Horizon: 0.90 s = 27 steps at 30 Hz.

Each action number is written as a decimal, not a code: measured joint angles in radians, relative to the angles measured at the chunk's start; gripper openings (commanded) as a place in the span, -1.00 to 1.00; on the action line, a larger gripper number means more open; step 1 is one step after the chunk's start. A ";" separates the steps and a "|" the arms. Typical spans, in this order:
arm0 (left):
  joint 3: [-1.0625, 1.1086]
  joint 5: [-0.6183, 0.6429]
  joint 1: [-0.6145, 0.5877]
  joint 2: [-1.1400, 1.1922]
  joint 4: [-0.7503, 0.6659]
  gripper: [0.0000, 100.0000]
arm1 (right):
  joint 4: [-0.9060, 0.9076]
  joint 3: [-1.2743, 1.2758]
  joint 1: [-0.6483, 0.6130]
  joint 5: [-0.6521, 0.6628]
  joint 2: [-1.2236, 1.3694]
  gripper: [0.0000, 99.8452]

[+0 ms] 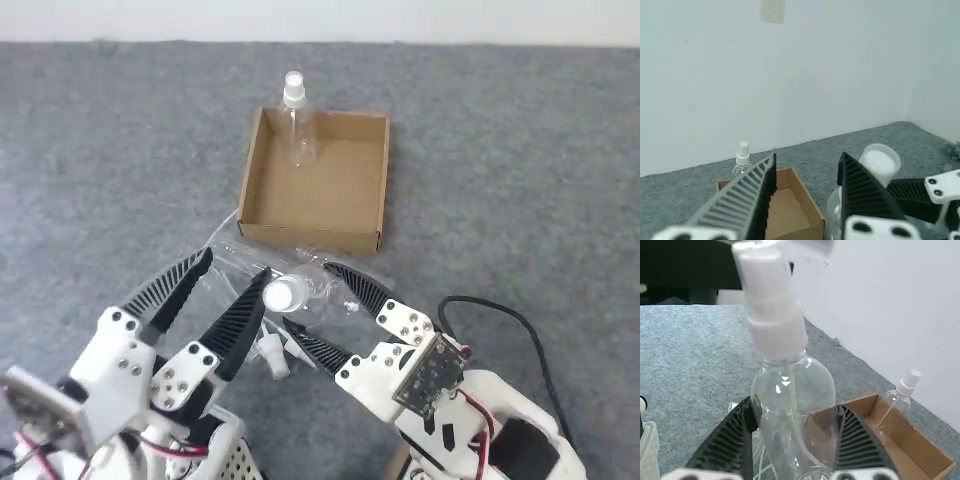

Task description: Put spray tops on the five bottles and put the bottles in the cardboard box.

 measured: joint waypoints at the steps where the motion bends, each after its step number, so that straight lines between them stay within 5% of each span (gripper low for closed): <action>1: 0.012 -0.006 0.000 0.000 -0.008 -0.63 | 0.000 0.000 0.000 0.000 0.000 -0.96; 13: -0.068 -0.046 0.000 0.000 -0.011 -0.63 | 0.000 0.000 0.000 -0.002 0.000 -0.96; 27: -0.146 -0.048 -0.132 0.000 -0.011 -0.63 | 0.000 0.000 0.000 -0.002 0.000 -0.96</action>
